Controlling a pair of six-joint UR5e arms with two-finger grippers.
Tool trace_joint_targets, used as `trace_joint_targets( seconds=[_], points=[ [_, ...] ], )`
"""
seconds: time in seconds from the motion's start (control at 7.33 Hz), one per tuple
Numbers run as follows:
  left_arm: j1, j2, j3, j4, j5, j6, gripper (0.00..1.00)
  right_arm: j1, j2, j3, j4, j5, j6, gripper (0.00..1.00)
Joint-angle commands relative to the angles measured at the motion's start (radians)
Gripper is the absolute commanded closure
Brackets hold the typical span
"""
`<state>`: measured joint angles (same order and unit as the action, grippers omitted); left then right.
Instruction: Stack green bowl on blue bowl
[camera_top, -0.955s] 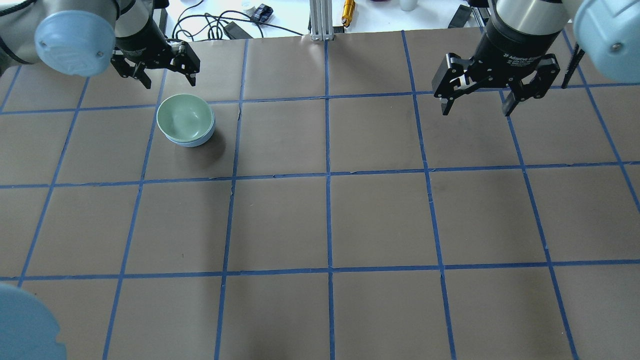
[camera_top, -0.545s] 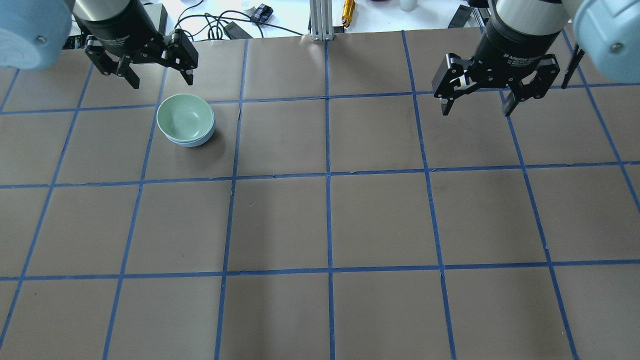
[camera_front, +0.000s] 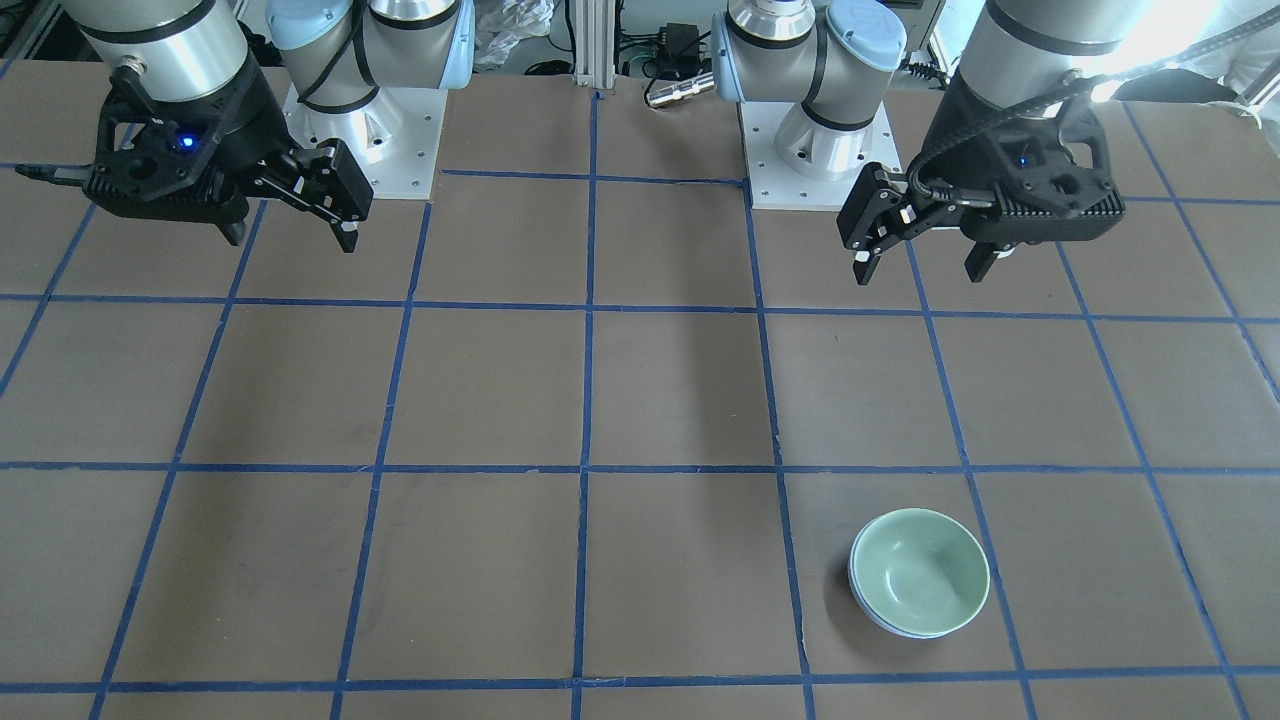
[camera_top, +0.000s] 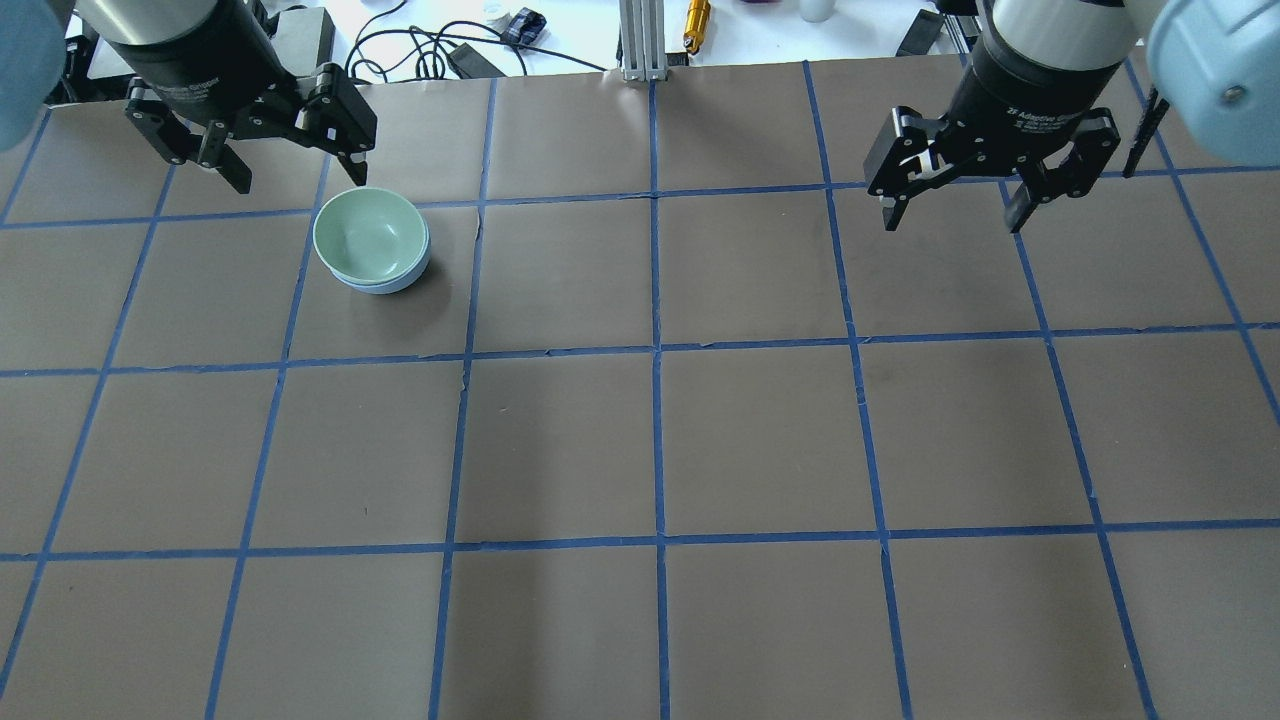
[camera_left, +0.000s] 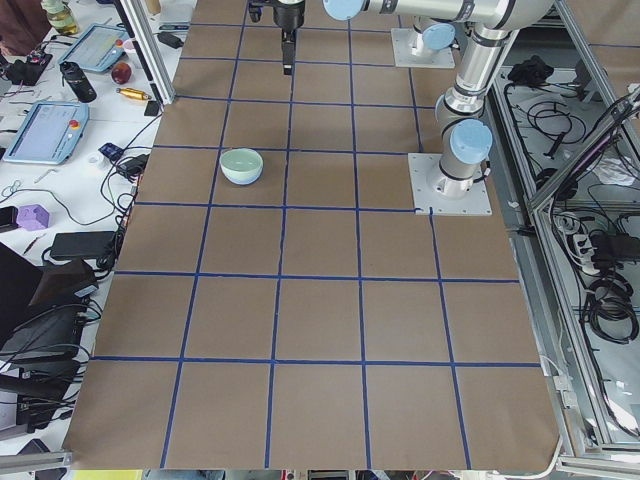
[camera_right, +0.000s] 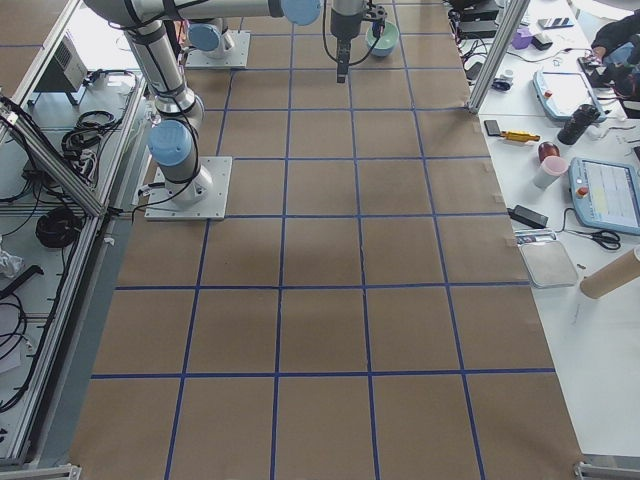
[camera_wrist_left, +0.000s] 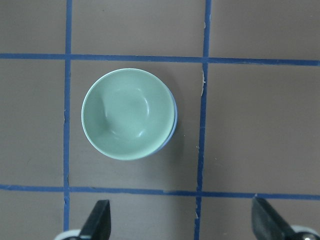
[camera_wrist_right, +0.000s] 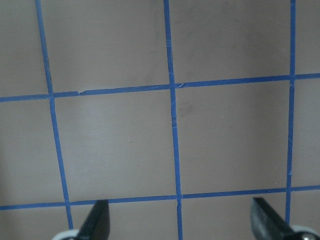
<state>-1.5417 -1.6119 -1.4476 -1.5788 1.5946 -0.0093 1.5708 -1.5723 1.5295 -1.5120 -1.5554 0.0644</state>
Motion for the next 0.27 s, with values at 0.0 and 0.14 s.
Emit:
trace_joint_targets(
  seconds=[0.0, 0.14],
  points=[
    [0.0, 0.001, 0.0, -0.001, 0.001, 0.0, 0.0, 0.0, 0.0, 0.0, 0.001, 0.0, 0.0, 0.0],
    [0.0, -0.002, 0.0, -0.001, -0.002, 0.0, 0.0, 0.0, 0.0, 0.0, 0.001, 0.0, 0.0, 0.0]
  ],
)
